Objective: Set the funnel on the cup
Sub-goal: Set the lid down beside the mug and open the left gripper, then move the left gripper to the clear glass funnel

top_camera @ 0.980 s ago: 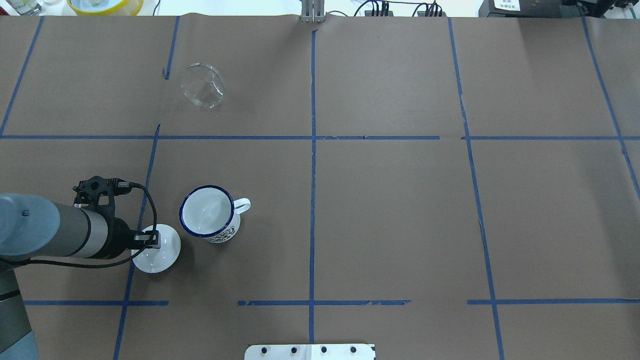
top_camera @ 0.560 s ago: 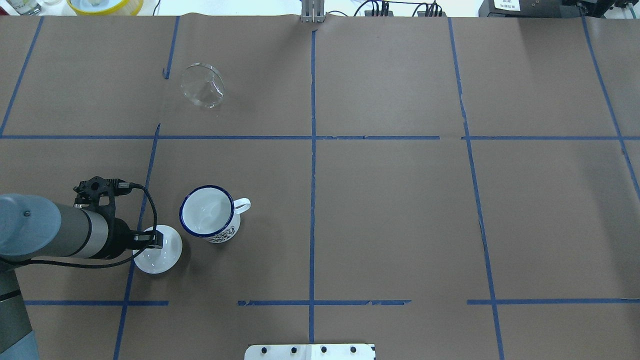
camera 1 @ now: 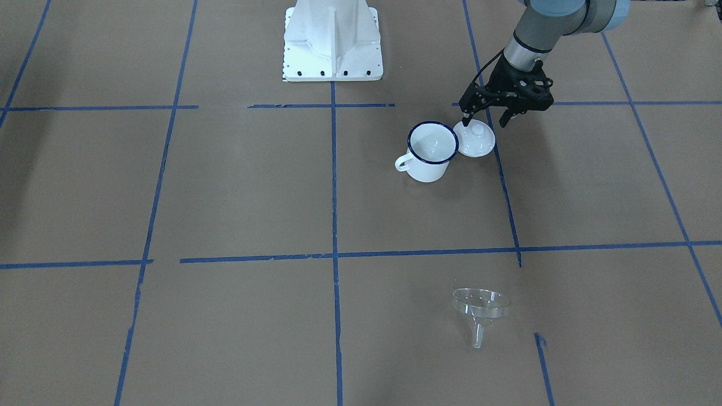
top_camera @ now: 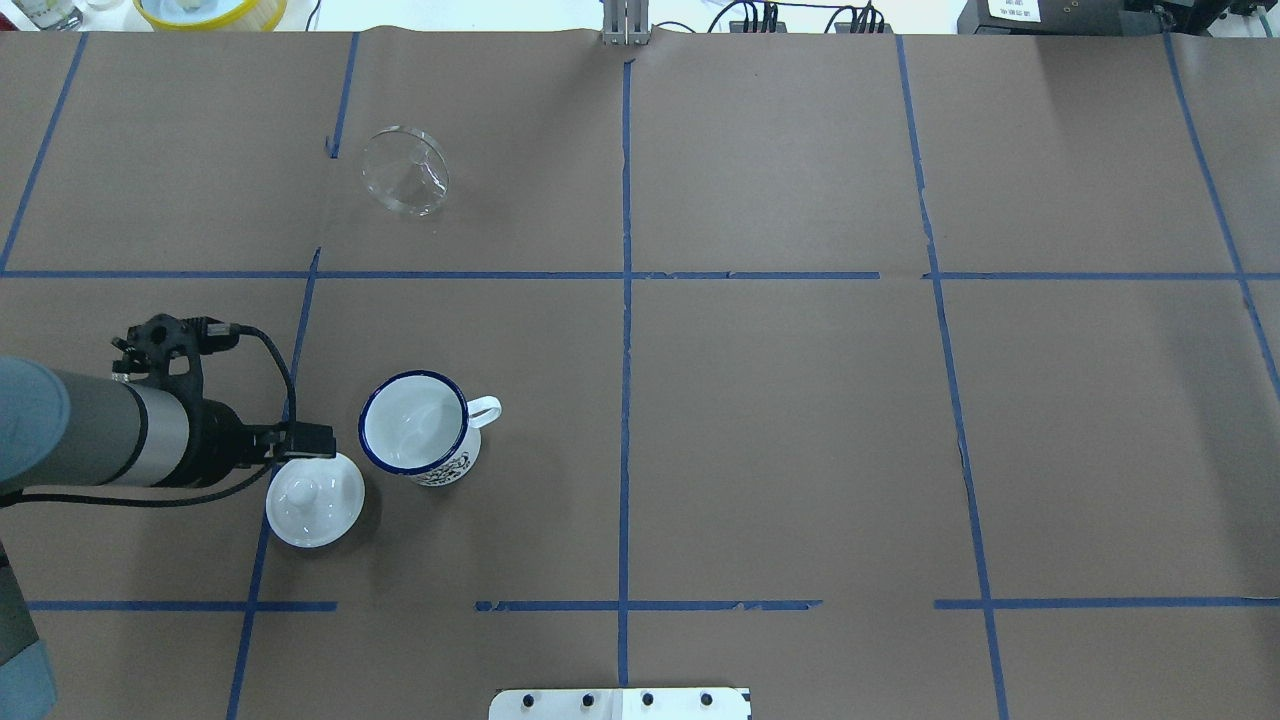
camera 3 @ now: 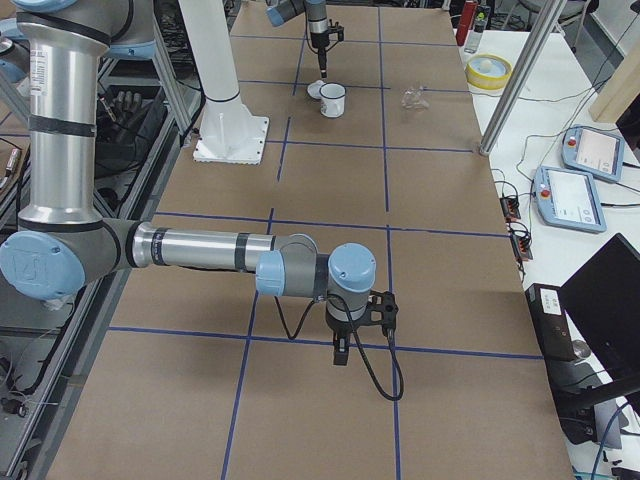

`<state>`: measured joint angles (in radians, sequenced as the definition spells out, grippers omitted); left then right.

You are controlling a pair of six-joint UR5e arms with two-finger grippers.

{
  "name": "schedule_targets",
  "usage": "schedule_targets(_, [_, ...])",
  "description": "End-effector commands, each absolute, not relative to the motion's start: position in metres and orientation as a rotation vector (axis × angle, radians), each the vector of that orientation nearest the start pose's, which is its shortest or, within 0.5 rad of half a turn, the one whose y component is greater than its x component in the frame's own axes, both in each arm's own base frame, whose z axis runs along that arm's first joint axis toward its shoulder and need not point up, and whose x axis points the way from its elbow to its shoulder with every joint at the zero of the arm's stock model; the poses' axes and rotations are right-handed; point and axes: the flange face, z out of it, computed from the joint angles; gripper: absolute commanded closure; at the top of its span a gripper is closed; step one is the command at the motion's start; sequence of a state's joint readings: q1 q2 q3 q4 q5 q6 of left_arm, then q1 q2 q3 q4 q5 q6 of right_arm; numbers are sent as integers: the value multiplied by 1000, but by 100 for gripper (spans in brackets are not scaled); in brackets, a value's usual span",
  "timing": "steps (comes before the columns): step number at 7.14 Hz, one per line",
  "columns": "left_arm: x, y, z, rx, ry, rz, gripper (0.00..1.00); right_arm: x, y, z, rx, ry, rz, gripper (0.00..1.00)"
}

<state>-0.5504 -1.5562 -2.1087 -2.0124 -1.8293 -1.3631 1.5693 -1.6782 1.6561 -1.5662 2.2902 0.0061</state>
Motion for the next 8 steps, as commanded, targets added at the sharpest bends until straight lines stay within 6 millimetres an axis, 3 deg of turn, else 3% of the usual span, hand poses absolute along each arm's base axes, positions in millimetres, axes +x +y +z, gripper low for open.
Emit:
schedule_targets(1, [322,-384,305,105,1114,-500,0,67,-445,670,-19,-719,10,0])
schedule_targets(2, [326,-404,283,86,1163,-683,0,67,-445,670,-19,-719,10,0])
schedule_targets(3, [342,-426,260,85,1210,-849,0,67,-445,670,-19,-719,10,0])
schedule_targets(4, [362,-460,251,67,1220,-997,0,67,-445,670,-19,-719,10,0])
schedule_targets(6, [412,-538,270,43,1186,-1260,0,67,-445,670,-19,-719,10,0])
schedule_targets(8, [444,-590,327,114,1237,-1326,0,67,-445,670,-19,-719,10,0])
